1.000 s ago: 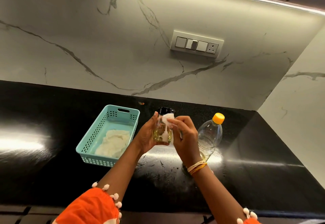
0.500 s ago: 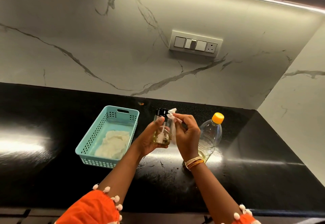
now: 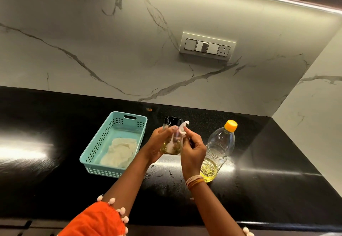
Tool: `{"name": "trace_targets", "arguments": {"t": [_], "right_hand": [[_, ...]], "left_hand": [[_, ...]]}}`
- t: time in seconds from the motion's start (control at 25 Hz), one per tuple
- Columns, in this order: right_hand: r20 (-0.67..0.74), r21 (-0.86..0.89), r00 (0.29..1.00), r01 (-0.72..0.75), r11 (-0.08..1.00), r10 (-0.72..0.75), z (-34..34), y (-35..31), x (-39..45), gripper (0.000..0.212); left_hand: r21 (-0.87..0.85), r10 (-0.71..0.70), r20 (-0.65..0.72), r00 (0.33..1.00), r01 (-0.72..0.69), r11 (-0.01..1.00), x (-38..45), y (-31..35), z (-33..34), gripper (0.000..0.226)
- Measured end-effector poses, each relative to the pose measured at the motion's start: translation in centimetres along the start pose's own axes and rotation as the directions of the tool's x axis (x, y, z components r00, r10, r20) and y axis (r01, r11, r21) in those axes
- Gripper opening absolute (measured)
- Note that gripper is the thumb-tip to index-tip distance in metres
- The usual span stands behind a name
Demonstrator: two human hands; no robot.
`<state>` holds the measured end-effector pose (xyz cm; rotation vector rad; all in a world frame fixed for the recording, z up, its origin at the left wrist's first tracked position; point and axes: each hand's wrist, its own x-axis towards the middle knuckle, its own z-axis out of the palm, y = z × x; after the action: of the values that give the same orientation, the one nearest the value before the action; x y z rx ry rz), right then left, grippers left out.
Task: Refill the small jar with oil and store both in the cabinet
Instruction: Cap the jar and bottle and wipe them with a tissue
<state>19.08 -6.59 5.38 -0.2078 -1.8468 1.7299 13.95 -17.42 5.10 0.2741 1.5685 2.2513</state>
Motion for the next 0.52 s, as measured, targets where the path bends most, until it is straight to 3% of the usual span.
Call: {"name": "trace_targets", "arguments": {"t": [0.08,0.16,0.32,0.4,0.52], "right_hand": [[0.074,0.221,0.938,-0.346,0.912,0.338,0.4,-0.2,0.9,0.025],[0.246,0.277,0.835,-0.547,0.790,0.492,0.0,-0.2,1.3,0.024],[0.531,0.343,0.639,-0.762,0.549,0.556,-0.7,-0.1,1.2,0.031],[0.578,0.356,0.565,-0.824,0.442,0.588,-0.7,0.3,1.2,0.035],[0.598,0.263,0.447,-0.894,0.363,0.666,-1.0,0.9,1.4,0.056]], "left_hand": [[0.053,0.039,-0.007,0.999,-0.038,0.998,0.1,0.0,0.1,0.054],[0.066,0.054,-0.001,0.999,-0.054,0.996,0.1,0.0,0.0,0.056],[0.043,0.024,0.002,1.000,-0.024,0.999,-0.4,0.1,0.0,0.054],[0.014,0.017,0.023,1.000,-0.017,1.000,-0.5,0.2,0.0,0.045],[0.000,0.033,0.008,0.999,-0.033,0.999,-0.6,0.4,0.2,0.054]]}}
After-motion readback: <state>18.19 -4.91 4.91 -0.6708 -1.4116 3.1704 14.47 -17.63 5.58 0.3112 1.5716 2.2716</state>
